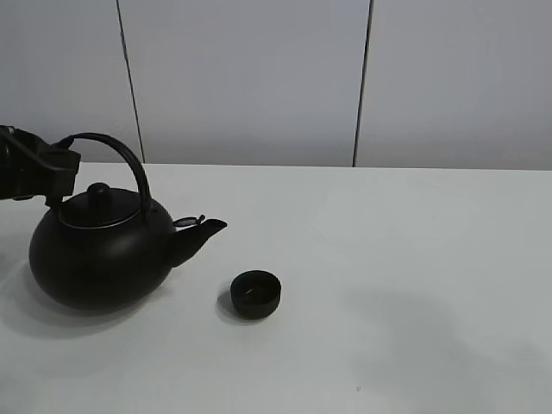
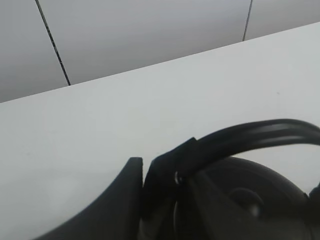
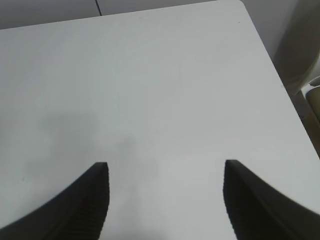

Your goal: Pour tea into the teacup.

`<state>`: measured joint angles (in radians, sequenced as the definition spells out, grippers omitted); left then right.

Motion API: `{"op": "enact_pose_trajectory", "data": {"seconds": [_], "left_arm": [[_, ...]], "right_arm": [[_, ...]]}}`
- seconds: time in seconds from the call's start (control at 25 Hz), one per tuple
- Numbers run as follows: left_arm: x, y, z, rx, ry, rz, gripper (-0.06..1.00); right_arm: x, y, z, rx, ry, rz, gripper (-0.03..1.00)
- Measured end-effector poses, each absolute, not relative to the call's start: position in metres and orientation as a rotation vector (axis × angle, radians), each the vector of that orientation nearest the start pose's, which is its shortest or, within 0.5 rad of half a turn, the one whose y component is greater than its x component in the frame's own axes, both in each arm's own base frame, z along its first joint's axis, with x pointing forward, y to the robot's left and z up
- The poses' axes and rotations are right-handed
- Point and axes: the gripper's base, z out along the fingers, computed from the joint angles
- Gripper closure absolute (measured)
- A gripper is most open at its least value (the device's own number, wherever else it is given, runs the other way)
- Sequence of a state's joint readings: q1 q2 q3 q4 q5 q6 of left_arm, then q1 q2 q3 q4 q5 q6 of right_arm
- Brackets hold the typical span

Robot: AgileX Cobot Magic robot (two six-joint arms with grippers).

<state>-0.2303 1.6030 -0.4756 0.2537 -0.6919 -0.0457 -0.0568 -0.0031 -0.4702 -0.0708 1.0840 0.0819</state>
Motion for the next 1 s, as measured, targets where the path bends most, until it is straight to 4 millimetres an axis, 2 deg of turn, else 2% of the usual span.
{"op": "enact_pose_trajectory", "data": {"seconds": [0.28,1.0], "left_arm": [[0.264,-0.087,0.166,0.559,1.870,-0.204,0.78],[0.267,-0.090,0.168,0.575,1.871,-0.195,0.78]], "right_arm": [[-0.003,-0.006,0.267,0.148,2.087,-0.070,0.51],[-0.003,-0.006,0.267,0.148,2.087,-0.070,0.51]]}}
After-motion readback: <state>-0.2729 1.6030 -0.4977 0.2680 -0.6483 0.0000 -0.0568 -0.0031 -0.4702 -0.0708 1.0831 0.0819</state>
